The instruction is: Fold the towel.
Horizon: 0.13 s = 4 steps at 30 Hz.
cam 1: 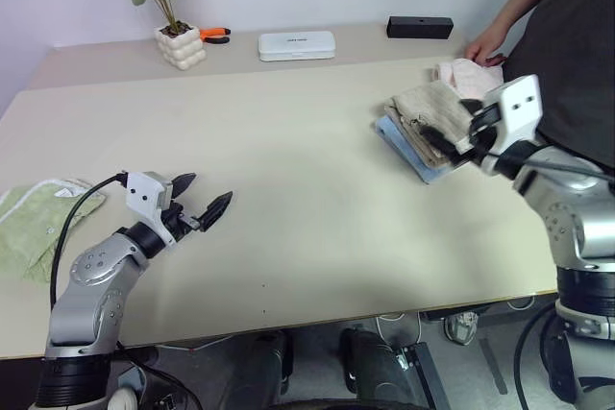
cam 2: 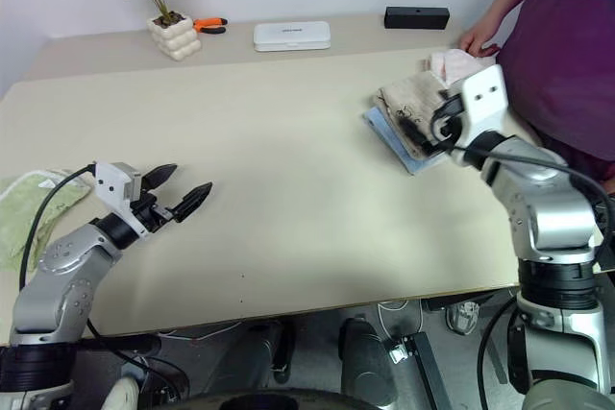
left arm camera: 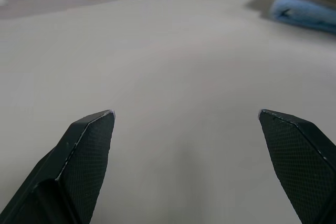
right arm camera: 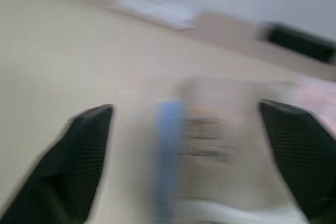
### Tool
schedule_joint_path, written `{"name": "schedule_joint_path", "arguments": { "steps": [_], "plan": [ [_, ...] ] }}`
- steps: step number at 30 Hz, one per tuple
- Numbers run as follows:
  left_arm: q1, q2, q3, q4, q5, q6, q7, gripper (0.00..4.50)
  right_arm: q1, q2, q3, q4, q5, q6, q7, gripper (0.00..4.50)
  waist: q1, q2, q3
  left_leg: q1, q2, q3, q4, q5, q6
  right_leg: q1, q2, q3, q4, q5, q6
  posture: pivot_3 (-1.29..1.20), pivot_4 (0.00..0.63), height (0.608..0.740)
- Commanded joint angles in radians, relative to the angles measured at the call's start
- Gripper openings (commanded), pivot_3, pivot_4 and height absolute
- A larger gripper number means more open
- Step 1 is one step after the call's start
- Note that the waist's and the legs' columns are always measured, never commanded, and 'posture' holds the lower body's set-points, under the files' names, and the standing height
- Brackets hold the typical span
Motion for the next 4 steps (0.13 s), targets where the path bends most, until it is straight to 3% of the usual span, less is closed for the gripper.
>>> {"name": "schedule_joint_path", "arguments": {
  "steps": [1,4],
  "plan": [
    [0.035,0.009,0.057,-0.032,0.009,-0.036,0.005,4.5,0.005,-0.004,0.046,-0.032,-0.017,-0.063,0.074,4.42,0.0,0.0,0.0,0.0,0.0,0.0,0.0,0.0,0.0,0.0,0.0,0.0,0.0,0.0,0.0,0.0,0.15,0.74],
    [0.064,0.004,0.063,-0.05,0.013,-0.04,0.009,4.5,0.02,-0.007,0.087,-0.001,-0.047,-0.107,0.124,4.42,0.001,0.0,0.0,0.0,0.0,-0.001,0.0,0.0,0.0,0.0,0.0,0.0,0.0,0.0,-0.001,0.0,0.15,0.74]
  ]
}}
